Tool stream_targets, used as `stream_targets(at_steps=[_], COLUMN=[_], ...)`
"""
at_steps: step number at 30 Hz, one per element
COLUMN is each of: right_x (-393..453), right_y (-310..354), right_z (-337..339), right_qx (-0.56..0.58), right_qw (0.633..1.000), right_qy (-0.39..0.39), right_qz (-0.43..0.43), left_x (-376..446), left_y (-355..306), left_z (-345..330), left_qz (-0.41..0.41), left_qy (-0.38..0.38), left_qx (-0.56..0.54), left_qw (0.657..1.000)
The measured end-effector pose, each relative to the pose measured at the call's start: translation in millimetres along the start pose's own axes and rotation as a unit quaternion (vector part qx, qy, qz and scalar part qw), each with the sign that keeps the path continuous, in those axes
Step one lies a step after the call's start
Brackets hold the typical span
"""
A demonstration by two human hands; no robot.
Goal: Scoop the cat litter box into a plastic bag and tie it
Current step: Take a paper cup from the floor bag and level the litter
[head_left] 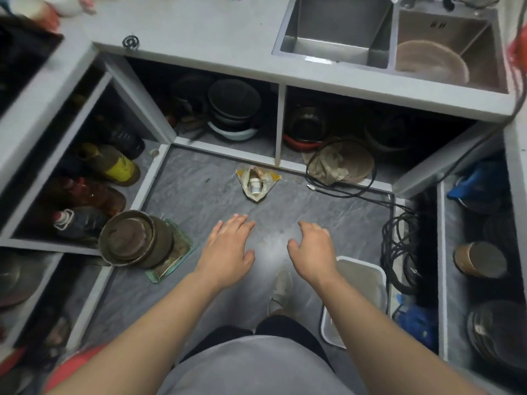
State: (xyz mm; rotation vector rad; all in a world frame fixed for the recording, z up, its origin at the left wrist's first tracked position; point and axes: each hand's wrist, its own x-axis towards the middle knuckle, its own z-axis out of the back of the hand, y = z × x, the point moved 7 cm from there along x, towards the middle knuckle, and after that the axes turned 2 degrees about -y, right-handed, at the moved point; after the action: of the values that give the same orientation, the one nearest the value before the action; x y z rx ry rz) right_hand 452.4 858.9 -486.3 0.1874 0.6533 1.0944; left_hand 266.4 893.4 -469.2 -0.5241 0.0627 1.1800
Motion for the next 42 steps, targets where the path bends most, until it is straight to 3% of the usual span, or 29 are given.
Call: stream_targets(at_steps=[11, 25, 34, 42], right_x=[133.7, 300.6, 418.0, 524.5], right_y=[47.5, 101.3, 51.3, -18.8], right_z=[-4.0, -105.6, -277.1, -413.3], right_qx=[0.033, 0.031, -0.003, -0.017], right_qw=[0.998, 0.992, 0.987, 0.991], right_qy=[0.054, 0.089, 0.157, 0.13], right_qz=[0.008, -0.089, -0.045, -0.024], left_x=[115.2, 300.5, 423.9, 516.1], left_y=[48.9, 187.5, 275.3, 340.5], left_z=[23.1, 0.6, -155.6, -310.4], left_qz=[0.053, 0.018, -0.002, -0.048], left_qy=[0.013, 0.086, 0.097, 0.044], left_qx=[-0.014, -0.011, 0.024, 0.035], left_qw=[0.998, 0.996, 0.995, 0.997])
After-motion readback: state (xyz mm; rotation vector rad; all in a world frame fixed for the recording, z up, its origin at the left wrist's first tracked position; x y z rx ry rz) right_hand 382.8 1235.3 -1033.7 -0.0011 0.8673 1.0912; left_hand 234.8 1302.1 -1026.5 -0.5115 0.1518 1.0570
